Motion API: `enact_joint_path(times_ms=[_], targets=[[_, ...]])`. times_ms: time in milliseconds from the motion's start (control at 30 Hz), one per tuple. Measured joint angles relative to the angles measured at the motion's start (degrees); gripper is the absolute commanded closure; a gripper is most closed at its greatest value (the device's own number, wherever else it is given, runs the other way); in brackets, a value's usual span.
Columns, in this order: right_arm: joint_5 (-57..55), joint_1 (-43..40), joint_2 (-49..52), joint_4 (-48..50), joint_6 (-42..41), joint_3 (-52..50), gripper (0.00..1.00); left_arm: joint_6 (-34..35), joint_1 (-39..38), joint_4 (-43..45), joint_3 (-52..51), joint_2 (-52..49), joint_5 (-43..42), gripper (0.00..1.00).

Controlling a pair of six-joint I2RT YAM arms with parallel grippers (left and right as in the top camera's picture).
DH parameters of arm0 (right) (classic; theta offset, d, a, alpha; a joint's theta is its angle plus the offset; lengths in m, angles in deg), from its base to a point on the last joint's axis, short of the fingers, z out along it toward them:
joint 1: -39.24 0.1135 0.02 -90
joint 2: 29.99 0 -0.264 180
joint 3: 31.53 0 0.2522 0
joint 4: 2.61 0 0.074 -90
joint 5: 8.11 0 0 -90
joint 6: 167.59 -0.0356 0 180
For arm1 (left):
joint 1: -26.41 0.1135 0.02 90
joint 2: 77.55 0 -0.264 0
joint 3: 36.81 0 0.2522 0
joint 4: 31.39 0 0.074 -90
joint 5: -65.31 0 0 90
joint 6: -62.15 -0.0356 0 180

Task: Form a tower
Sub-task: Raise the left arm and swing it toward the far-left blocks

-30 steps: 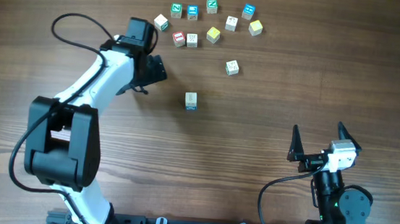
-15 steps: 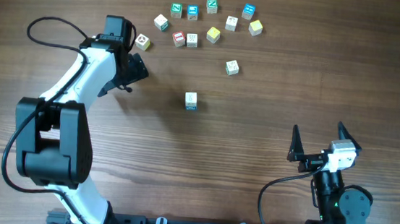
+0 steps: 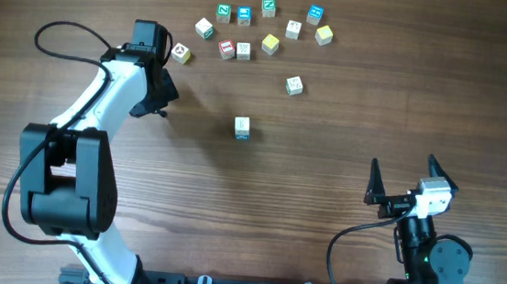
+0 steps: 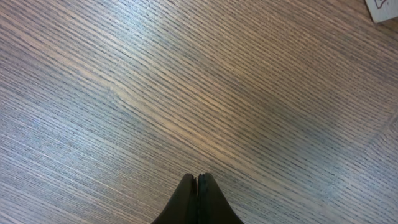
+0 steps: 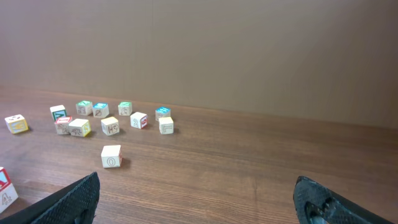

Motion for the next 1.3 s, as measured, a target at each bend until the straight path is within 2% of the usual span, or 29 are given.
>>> enact_joint_path(times_ms=[167, 267, 400, 433, 500, 633, 767, 933, 1133, 1267, 1300], targets=[[0.0, 0.0, 0.0, 0.0, 0.0, 0.0, 0.00, -0.2, 0.0, -3.3, 1.4, 0.9, 0.0, 0.96], [0.0, 0.0, 0.0, 0.0, 0.0, 0.0, 0.00, -2.9, 0.0, -7.2, 7.5, 5.0, 0.1, 0.96], [0.0, 0.0, 0.0, 0.0, 0.0, 0.0, 0.00, -7.3, 0.0, -12.5, 20.3, 9.4, -2.6, 0.96], [0.0, 0.0, 0.0, 0.0, 0.0, 0.0, 0.00, -8.9, 0.0, -15.5, 27.3, 9.5, -4.4, 0.96], [0.0, 0.0, 0.0, 0.0, 0.0, 0.0, 0.00, -10.1, 0.0, -18.6, 33.7, 9.9, -5.8, 0.96], [0.0, 0.0, 0.0, 0.0, 0.0, 0.0, 0.00, -13.6, 0.0, -25.6, 47.9, 9.6, -9.9, 0.96], [0.0, 0.0, 0.0, 0.0, 0.0, 0.0, 0.00, -16.9, 0.0, -30.9, 57.4, 6.6, -14.6, 0.96], [0.0, 0.0, 0.0, 0.0, 0.0, 0.0, 0.00, -18.7, 0.0, -33.7, 57.8, -3.2, -17.2, 0.96], [0.0, 0.0, 0.0, 0.0, 0.0, 0.0, 0.00, -19.8, -1.3, -31.2, 57.8, -16.7, -18.9, 0.96], [0.0, 0.0, 0.0, 0.0, 0.0, 0.0, 0.00, -20.0, -4.1, -25.3, 57.8, -23.0, -19.0, 0.88], [0.0, 0.0, 0.0, 0.0, 0.0, 0.0, 0.00, -20.1, -4.8, -23.4, 57.8, -24.3, -19.0, 0.81]])
